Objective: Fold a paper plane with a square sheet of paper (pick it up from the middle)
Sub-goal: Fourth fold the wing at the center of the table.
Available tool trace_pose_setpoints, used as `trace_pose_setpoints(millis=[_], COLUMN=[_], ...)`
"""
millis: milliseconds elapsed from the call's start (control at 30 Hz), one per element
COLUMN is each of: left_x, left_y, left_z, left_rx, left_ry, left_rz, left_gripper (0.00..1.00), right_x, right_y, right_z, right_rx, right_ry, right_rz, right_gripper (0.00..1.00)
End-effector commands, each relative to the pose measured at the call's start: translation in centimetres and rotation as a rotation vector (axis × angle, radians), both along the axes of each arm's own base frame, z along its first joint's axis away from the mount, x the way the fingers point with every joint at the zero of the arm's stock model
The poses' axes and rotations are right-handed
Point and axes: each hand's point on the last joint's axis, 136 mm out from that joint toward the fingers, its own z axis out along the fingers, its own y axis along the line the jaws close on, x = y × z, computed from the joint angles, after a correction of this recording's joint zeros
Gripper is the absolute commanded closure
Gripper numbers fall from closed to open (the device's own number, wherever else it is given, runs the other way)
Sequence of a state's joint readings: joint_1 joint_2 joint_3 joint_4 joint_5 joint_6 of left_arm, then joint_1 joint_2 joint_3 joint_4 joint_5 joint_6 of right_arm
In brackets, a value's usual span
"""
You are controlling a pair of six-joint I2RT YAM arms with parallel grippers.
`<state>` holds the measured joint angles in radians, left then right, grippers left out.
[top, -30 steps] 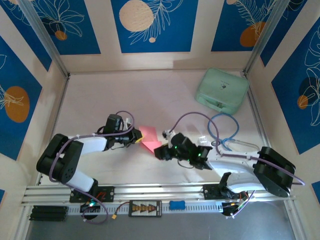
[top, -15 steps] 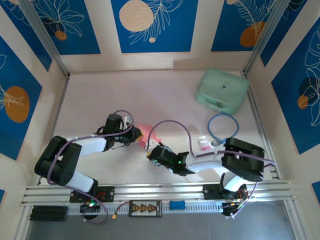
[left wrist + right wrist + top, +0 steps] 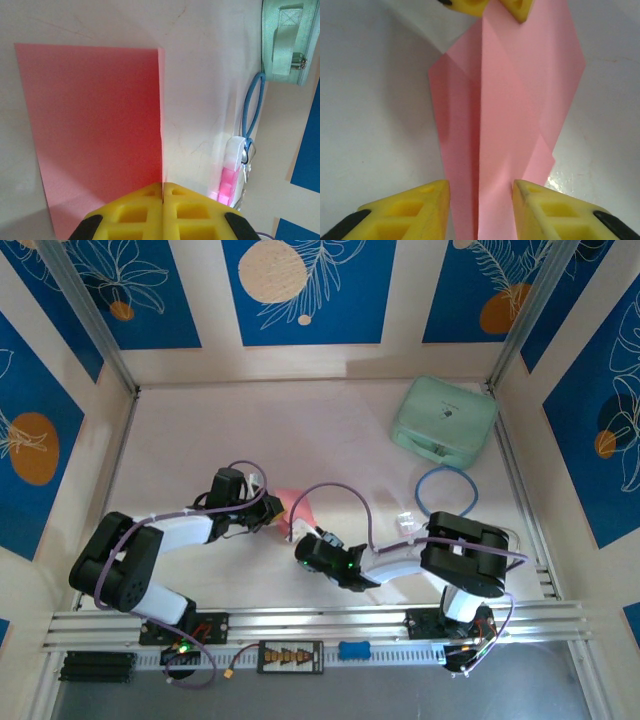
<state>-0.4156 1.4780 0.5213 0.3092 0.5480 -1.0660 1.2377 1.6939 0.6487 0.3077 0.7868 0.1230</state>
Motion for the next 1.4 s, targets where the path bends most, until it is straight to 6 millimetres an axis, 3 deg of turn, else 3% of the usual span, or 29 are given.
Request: trace_pose_setpoints(millis=[0, 233, 967, 1367], left_x=[-0.1, -0.2, -0.3, -0.3], left_y=[-0.3, -0.2, -0.2, -0.2], left_z=[0.5, 0.5, 0.7, 0.9], left_rx=[-0.005, 0.004, 0.013, 0.013], left_ry=[-0.009, -0.009, -0.005, -0.005], left_rz=[-0.006, -0.006, -0.019, -0.022], left_gripper=[0.99, 0.99, 0.99, 0.99], right_x=[0.3, 0.1, 0.6, 1.0], right_y=[0.1, 0.2, -0.4, -0.7], right_z=[-0.1, 0.3, 1.2, 0.7], right_rx=[0.014, 0.066, 0.12, 0.08], right_ry=[-0.025, -0.017, -0.032, -0.035], right_rz=[-0.016, -0.023, -0.064, -0.078], right_gripper=[0.66, 0.73, 0.76, 0.76])
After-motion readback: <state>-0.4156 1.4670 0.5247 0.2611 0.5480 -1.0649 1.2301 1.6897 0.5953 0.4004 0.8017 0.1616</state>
